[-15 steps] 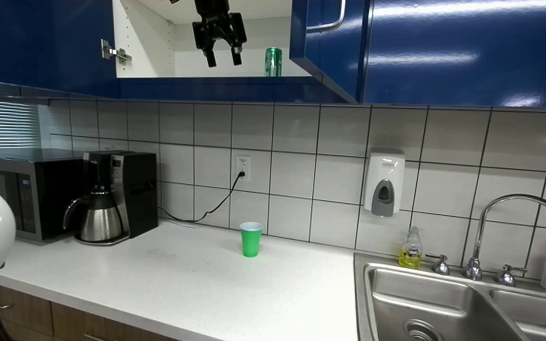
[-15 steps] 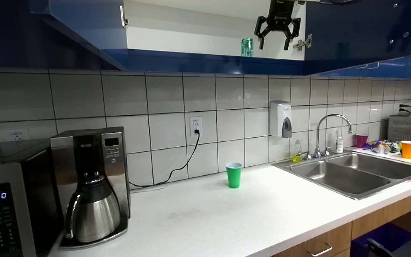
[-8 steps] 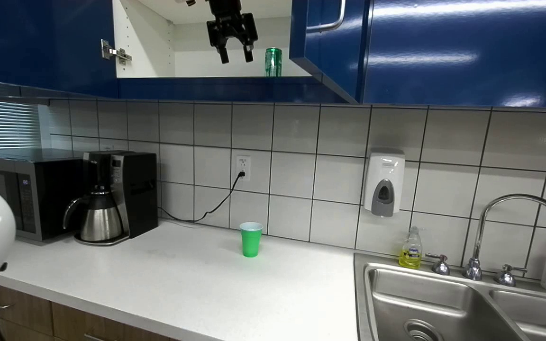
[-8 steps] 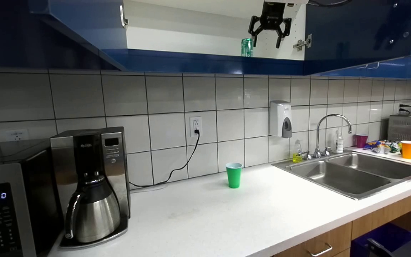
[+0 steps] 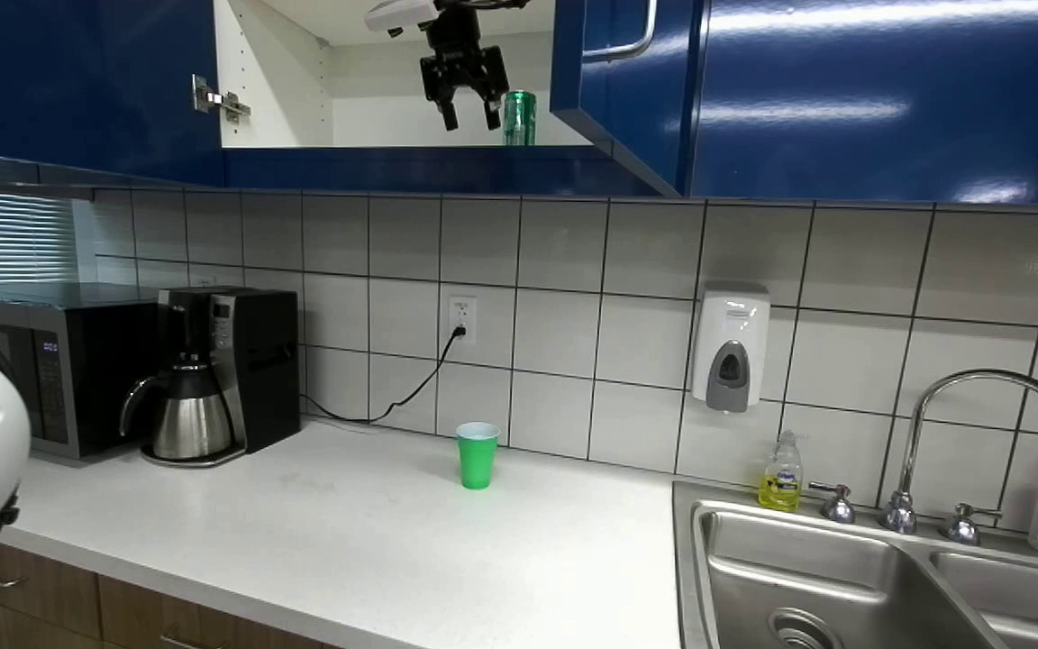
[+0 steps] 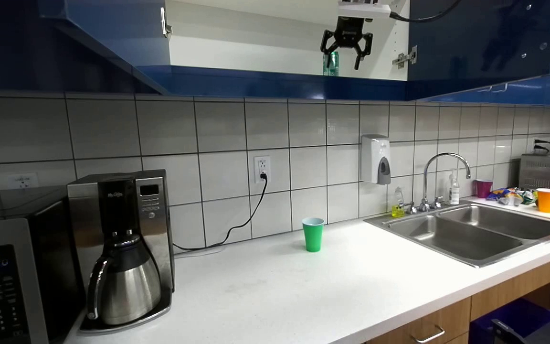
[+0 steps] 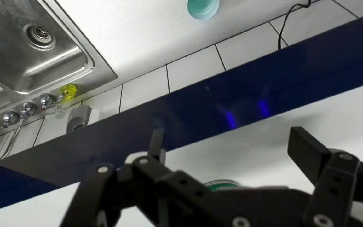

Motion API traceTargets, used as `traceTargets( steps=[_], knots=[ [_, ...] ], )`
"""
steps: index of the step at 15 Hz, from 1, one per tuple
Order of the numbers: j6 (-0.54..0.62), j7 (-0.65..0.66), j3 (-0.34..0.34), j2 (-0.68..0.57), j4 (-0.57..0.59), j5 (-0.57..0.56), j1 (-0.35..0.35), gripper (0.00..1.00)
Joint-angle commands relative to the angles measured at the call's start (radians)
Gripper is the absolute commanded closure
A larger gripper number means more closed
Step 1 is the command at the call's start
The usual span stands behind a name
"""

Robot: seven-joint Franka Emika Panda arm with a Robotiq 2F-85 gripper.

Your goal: Put the green can on the counter.

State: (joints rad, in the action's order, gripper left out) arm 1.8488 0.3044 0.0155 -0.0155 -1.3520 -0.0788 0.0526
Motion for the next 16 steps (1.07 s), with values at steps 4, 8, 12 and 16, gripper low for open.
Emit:
traceTargets(
  steps=[4, 8, 12, 16],
  knots=[
    [-0.019, 0.053, 0.0, -0.171, 0.234, -0.027, -0.01, 0.0],
    [-0.028, 0.069, 0.003, -0.232, 0.328, -0.044, -0.016, 0.0],
    [-0.031, 0.086, 0.007, -0.287, 0.411, -0.073, -0.024, 0.0],
    [-0.041, 0.092, 0.009, -0.345, 0.49, -0.074, -0.02, 0.0]
  ],
)
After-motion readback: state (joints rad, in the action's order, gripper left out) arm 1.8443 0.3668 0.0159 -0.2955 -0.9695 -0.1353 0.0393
